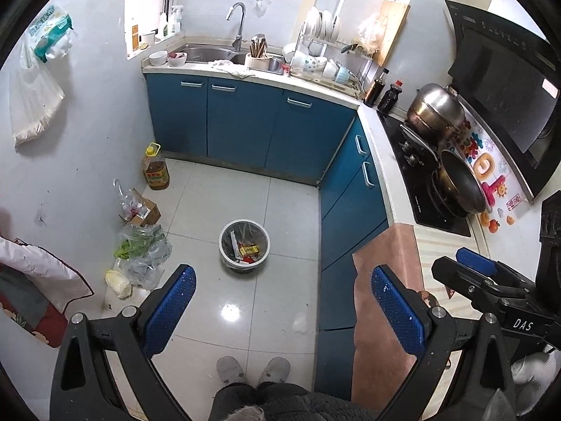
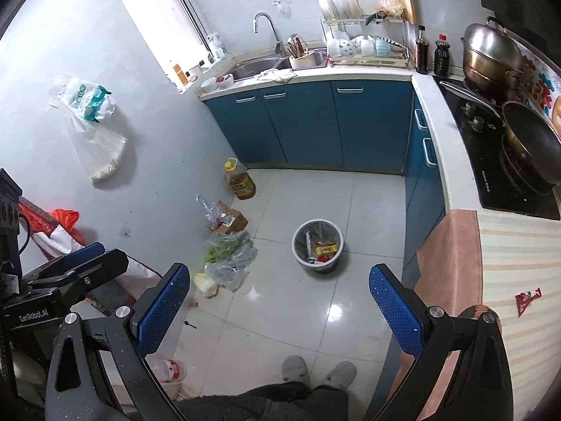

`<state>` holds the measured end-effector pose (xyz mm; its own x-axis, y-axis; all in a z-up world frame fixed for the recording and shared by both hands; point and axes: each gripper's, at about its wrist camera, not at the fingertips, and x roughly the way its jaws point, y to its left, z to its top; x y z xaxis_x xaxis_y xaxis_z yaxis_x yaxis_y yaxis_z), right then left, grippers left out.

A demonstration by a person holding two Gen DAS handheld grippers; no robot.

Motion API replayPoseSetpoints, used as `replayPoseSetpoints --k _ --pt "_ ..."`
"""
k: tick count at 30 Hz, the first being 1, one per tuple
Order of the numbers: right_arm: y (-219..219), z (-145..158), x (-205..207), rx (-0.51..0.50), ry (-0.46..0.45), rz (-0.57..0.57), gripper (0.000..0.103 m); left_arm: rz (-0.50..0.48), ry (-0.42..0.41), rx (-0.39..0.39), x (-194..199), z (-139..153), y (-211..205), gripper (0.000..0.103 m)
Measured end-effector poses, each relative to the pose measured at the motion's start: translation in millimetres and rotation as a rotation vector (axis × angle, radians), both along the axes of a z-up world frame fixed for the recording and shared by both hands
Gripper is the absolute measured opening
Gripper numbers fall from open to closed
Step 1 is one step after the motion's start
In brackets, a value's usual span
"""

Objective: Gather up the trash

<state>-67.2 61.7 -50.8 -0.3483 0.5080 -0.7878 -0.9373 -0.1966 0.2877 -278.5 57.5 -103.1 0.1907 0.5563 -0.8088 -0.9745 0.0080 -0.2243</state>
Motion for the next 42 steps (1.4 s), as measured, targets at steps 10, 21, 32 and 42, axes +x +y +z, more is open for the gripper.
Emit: replayPoseSetpoints --k 10,21,32,42 --pt "5.3 -2.1 2.7 -0.011 0.004 0.014 0.103 0.004 0.001 0.012 4.8 2.0 1.2 0.103" --pt "9.4 -2.9 5.9 -0.016 -0.001 0.015 0.103 0.008 -0.007 0.015 8.4 1.4 3.7 0.103" --pt "13.4 -8.0 10.1 -0.029 -0.006 0.02 0.103 0.002 -0.001 0.015 7.7 -1.2 6.2 0.103" --pt "12.8 -8.7 10.1 -0.027 -0.005 0.019 0.103 -0.003 0.004 0.002 8.7 -3.5 4.3 0.103"
